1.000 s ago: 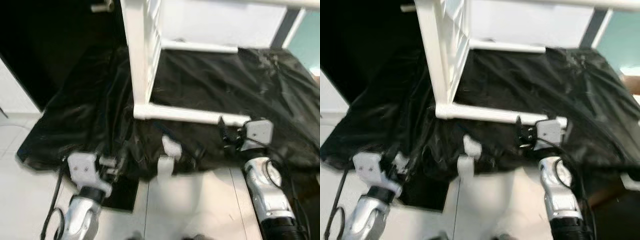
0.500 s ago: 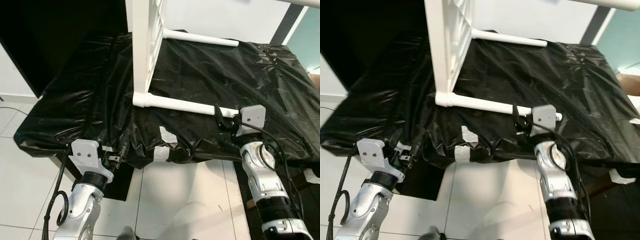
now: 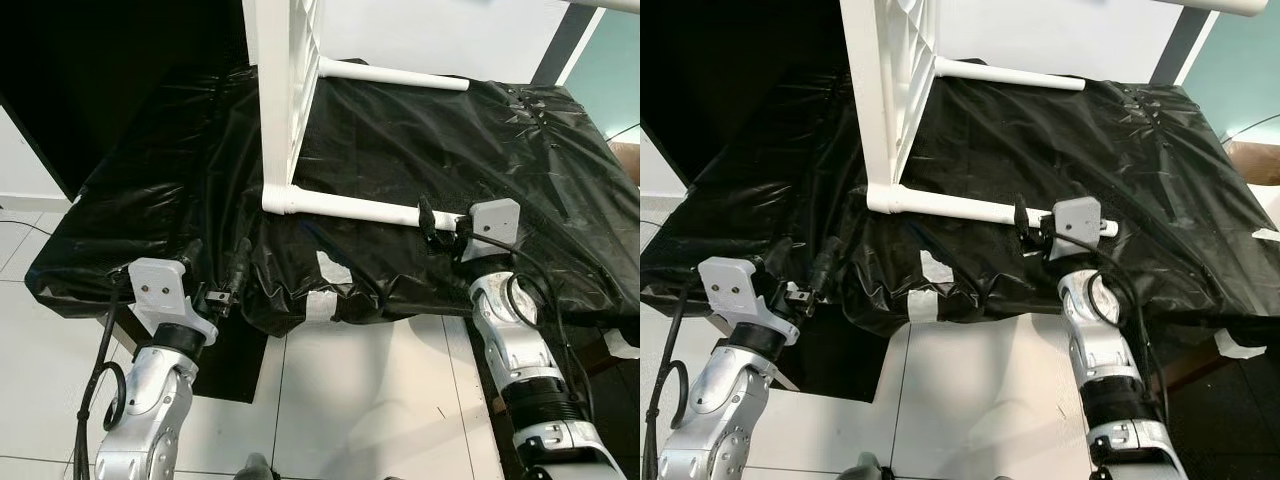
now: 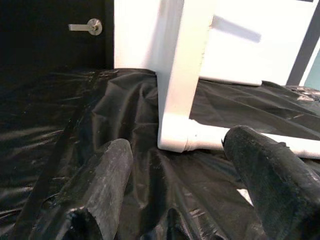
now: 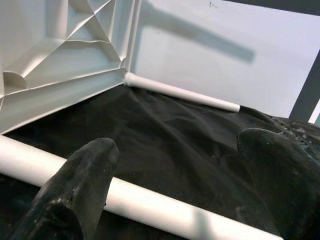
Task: Building children table
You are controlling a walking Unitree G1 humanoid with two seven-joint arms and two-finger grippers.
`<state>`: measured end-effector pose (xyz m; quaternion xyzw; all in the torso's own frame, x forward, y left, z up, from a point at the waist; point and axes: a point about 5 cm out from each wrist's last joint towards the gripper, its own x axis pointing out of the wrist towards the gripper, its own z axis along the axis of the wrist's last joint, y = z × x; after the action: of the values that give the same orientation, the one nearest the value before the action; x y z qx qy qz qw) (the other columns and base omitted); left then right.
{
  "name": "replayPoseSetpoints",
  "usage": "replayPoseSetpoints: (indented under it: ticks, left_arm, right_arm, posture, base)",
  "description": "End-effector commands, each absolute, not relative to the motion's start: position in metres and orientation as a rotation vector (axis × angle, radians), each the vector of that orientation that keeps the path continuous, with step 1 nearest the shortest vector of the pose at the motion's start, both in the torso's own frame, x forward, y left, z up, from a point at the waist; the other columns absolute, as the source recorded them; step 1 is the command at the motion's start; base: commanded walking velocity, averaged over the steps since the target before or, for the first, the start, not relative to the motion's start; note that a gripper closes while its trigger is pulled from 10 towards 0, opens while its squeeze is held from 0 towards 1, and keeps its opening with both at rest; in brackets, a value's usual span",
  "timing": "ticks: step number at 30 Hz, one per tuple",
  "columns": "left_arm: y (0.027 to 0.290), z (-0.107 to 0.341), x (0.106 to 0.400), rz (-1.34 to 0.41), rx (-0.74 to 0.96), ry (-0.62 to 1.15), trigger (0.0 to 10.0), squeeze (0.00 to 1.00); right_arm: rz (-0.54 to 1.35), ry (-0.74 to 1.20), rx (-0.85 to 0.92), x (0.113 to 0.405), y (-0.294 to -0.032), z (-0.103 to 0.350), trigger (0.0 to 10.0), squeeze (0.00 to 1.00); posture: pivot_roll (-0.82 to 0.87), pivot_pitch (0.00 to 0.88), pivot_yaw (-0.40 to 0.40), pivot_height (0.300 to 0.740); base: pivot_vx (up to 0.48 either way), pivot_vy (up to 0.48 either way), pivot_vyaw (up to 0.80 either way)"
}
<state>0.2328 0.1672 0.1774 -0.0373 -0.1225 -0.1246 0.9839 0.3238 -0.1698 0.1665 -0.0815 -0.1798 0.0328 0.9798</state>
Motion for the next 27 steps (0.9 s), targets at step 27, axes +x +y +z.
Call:
replayPoseSetpoints:
  ticks: [27]
  left_arm:
    - [0.164, 0.169, 0.212, -0.301, -0.167, -0.248, 10.0, 0.0]
  right_arm:
    - [0.095, -0.413, -0.39, 0.304, -0.164, 0.166, 10.0, 0.0]
  posture:
    - [0.18, 0.074, -0.075, 0.74]
  base:
    - [0.123, 0.0, 0.0]
